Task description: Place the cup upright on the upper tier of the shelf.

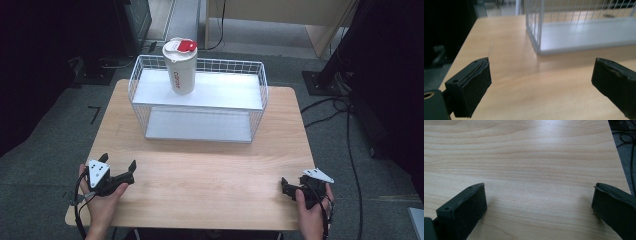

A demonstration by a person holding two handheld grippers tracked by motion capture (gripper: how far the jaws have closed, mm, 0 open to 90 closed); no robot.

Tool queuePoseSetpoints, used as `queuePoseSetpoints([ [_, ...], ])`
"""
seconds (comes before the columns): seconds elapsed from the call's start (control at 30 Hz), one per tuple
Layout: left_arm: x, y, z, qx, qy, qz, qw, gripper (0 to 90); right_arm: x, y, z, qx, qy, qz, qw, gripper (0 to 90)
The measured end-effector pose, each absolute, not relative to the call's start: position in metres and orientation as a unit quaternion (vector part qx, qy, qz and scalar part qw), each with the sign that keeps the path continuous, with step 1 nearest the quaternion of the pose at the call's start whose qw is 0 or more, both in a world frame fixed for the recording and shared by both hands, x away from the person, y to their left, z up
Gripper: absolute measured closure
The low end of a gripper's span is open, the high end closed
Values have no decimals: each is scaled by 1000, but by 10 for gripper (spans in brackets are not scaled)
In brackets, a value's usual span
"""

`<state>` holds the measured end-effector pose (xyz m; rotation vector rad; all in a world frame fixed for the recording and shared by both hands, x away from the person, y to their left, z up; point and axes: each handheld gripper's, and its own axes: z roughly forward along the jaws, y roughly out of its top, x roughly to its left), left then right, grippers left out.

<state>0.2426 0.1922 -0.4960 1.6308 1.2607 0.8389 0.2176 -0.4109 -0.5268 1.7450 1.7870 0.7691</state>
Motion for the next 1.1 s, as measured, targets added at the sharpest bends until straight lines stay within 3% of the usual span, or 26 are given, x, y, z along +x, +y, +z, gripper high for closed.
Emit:
queuePoseSetpoints([
  [0.37, 232, 218, -512, 695, 532, 288, 390, 30, 218, -411, -527, 645, 660, 284, 261, 0],
  [0.87, 239, 221, -516, 705, 581, 249, 321, 50, 218, -411, -527, 644, 660, 284, 261, 0],
  [1.1, 243, 225, -517, 700, 598, 221, 323, 53, 217, -411, -527, 645, 660, 284, 260, 0],
])
